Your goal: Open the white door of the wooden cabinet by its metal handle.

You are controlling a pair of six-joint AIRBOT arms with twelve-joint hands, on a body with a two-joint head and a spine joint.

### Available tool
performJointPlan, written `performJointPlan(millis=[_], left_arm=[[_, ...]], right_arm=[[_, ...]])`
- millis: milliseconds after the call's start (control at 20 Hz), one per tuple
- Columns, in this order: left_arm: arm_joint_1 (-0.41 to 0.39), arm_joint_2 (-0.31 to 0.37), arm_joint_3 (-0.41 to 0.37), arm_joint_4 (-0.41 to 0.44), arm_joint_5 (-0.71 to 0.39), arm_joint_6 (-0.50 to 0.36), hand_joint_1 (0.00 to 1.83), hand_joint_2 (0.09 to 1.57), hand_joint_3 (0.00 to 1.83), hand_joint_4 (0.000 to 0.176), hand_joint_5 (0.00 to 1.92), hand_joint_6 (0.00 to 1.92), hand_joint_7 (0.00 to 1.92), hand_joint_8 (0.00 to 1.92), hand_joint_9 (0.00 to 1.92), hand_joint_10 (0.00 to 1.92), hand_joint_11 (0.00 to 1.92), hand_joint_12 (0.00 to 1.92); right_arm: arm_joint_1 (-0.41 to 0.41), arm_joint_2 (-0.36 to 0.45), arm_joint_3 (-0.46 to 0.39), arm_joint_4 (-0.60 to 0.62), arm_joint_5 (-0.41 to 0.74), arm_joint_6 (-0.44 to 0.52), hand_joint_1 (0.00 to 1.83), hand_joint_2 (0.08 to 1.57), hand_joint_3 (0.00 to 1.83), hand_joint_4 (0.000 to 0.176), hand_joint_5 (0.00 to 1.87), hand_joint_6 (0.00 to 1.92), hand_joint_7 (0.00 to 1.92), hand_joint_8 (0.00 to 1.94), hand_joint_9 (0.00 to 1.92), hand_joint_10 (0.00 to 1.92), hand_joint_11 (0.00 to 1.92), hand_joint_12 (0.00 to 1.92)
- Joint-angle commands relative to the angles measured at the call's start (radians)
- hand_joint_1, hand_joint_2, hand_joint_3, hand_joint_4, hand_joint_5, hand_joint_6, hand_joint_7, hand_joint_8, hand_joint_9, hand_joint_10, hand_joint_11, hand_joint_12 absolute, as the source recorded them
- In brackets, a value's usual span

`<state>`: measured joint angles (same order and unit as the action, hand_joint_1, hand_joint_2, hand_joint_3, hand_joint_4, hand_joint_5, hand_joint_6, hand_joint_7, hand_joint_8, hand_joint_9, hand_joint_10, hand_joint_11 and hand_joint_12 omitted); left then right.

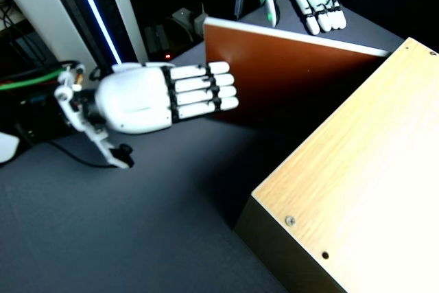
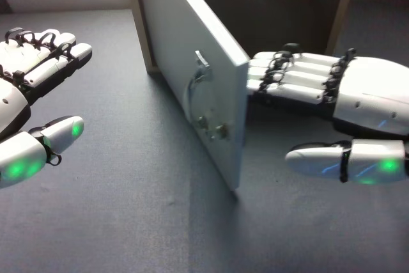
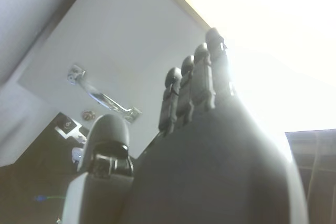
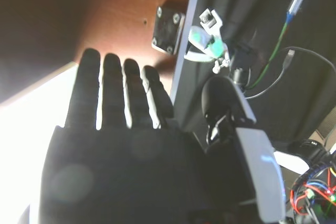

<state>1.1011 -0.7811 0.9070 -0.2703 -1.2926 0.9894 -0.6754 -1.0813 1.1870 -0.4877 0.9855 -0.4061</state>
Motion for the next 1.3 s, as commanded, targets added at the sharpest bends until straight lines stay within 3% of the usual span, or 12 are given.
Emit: performJointPlan(millis=[0,150,350,400,450,550,600,650,700,900,1100,1250], left_arm=[[-0.005,0.002,0.003,-0.001,-0.118,-0.003,0.01,1.46,0.00,0.000,0.12,0.00,0.07,0.00,0.09,0.01,0.00,0.52],[-0.006,0.001,0.003,-0.001,-0.116,-0.003,0.40,1.49,0.01,0.000,0.07,0.01,0.12,0.01,0.16,0.02,0.00,1.12],[-0.006,-0.001,0.003,-0.001,-0.113,-0.003,0.30,1.57,0.06,0.000,0.01,0.00,0.00,0.00,0.00,0.00,0.00,0.18],[-0.007,-0.002,0.002,-0.001,-0.113,-0.004,0.48,1.57,0.07,0.000,0.00,0.00,0.35,0.05,0.33,0.21,0.00,1.03],[-0.007,-0.002,0.002,-0.001,-0.113,-0.004,0.68,1.55,0.04,0.000,0.01,0.01,0.23,0.01,0.15,0.15,0.00,0.98],[-0.007,-0.002,0.002,-0.001,-0.113,-0.005,0.05,1.47,0.09,0.016,0.00,0.00,0.01,0.00,0.01,0.00,0.00,0.04],[-0.007,-0.002,0.002,-0.001,-0.113,-0.005,0.01,1.37,0.04,0.000,0.00,0.00,0.00,0.00,0.00,0.00,0.00,0.01],[-0.007,-0.003,0.002,-0.001,-0.112,-0.005,0.00,1.33,0.02,0.051,0.00,0.00,0.00,0.00,0.00,0.00,0.00,0.00],[-0.007,-0.003,0.002,-0.001,-0.112,-0.006,0.00,1.32,0.01,0.000,0.00,0.00,0.00,0.00,0.00,0.00,0.00,0.00],[-0.007,-0.004,0.006,-0.012,-0.109,-0.005,0.00,1.34,0.00,0.023,0.14,0.02,0.28,0.03,0.29,0.01,0.21,0.40],[-0.001,-0.003,0.011,-0.037,-0.105,0.003,0.00,1.32,0.00,0.000,0.01,0.00,0.01,0.00,0.00,0.00,0.00,0.00],[0.005,0.001,0.010,-0.052,-0.107,0.011,0.00,1.32,0.00,0.000,0.00,0.00,0.01,0.00,0.00,0.17,0.00,0.89]], right_arm=[[0.019,-0.006,0.003,0.029,0.117,0.004,0.10,1.48,0.00,0.000,0.02,0.00,0.00,0.00,0.00,0.00,0.00,0.00],[0.034,-0.025,0.005,0.012,0.115,0.005,0.10,1.49,0.00,0.000,0.02,0.00,0.00,0.00,0.00,0.00,0.00,0.00],[0.051,-0.054,0.011,0.001,0.112,0.010,0.19,1.47,0.00,0.000,0.10,0.01,0.04,0.01,0.00,0.00,0.00,0.00],[0.057,-0.061,0.014,-0.002,0.108,0.011,0.22,1.46,0.00,0.000,0.10,0.01,0.06,0.01,0.00,0.00,0.00,0.00],[0.063,-0.067,0.016,-0.005,0.104,0.011,0.20,1.46,0.00,0.000,0.10,0.00,0.06,0.01,0.00,0.00,0.00,0.00],[0.078,-0.082,0.024,-0.008,0.096,0.011,0.09,1.48,0.01,0.000,0.07,0.00,0.04,0.00,0.00,0.00,0.00,0.00],[0.083,-0.087,0.025,-0.010,0.093,0.011,0.07,1.49,0.01,0.000,0.04,0.00,0.01,0.00,0.00,0.00,0.00,0.00],[0.089,-0.093,0.027,-0.013,0.090,0.011,0.08,1.49,0.00,0.000,0.04,0.00,0.01,0.00,0.00,0.00,0.00,0.00],[0.094,-0.099,0.029,-0.015,0.088,0.011,0.12,1.50,0.00,0.000,0.03,0.00,0.00,0.00,0.00,0.00,0.00,0.00],[0.108,-0.116,0.031,-0.024,0.087,0.012,0.19,1.50,0.00,0.000,0.00,0.00,0.00,0.00,0.00,0.00,0.00,0.00],[0.117,-0.139,0.031,-0.043,0.074,0.015,0.31,1.49,0.00,0.000,0.01,0.00,0.02,0.00,0.00,0.00,0.00,0.00],[0.128,-0.157,0.032,-0.053,0.072,0.017,0.23,1.50,0.00,0.000,0.06,0.01,0.04,0.01,0.00,0.00,0.00,0.00]])
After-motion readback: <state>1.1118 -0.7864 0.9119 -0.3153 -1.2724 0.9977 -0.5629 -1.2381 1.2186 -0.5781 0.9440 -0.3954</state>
